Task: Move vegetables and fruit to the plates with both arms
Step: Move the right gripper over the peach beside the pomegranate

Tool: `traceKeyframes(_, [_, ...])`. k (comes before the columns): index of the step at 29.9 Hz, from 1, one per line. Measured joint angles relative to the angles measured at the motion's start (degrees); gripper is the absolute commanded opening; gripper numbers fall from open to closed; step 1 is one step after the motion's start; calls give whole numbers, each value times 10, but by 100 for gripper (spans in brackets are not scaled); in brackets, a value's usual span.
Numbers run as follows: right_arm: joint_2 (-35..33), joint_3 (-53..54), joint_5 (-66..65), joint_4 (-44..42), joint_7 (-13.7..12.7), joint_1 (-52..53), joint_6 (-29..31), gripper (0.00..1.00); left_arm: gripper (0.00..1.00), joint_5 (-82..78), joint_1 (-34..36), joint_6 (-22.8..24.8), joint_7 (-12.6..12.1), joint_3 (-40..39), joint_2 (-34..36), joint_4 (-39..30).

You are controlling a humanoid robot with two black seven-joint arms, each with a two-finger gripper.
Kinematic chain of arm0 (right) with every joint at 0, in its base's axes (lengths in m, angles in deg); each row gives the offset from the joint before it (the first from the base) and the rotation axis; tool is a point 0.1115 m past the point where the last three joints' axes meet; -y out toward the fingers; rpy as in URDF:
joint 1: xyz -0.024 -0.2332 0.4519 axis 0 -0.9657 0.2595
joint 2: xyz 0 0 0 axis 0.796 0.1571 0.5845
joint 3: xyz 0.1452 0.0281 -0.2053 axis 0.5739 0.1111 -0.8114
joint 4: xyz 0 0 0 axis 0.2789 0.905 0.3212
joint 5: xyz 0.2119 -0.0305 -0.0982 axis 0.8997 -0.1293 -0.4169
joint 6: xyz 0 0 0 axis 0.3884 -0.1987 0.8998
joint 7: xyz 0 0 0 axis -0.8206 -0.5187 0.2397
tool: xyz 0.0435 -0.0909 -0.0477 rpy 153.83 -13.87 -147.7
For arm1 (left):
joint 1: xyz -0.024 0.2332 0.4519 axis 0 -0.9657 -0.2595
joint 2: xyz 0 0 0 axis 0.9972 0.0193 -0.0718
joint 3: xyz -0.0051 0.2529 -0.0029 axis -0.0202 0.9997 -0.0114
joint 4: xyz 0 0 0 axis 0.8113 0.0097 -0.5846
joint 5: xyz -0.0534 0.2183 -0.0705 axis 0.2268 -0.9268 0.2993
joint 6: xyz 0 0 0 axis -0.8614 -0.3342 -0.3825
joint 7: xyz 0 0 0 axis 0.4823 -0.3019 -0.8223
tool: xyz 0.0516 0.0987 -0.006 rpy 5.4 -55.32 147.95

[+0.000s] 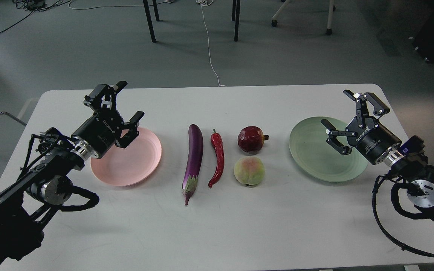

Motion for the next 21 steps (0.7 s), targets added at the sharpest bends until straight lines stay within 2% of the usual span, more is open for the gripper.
traceKeyframes(7, [-17, 0, -9, 7, 0, 3, 0, 99, 99, -14, -1, -1, 0, -5, 1, -1])
traceKeyframes(11, [-52, 1, -83, 38, 7, 48, 0, 99, 99, 3, -1, -4, 1, -11, 4, 2])
traceKeyframes(17, [-81, -19, -294, 63, 10, 195, 0, 99, 99, 8, 4, -2, 2, -25, 5, -1])
traceKeyframes(21, [-65, -126, -454, 68, 10, 338, 0, 99, 99, 10, 4, 2, 2, -41, 0, -12])
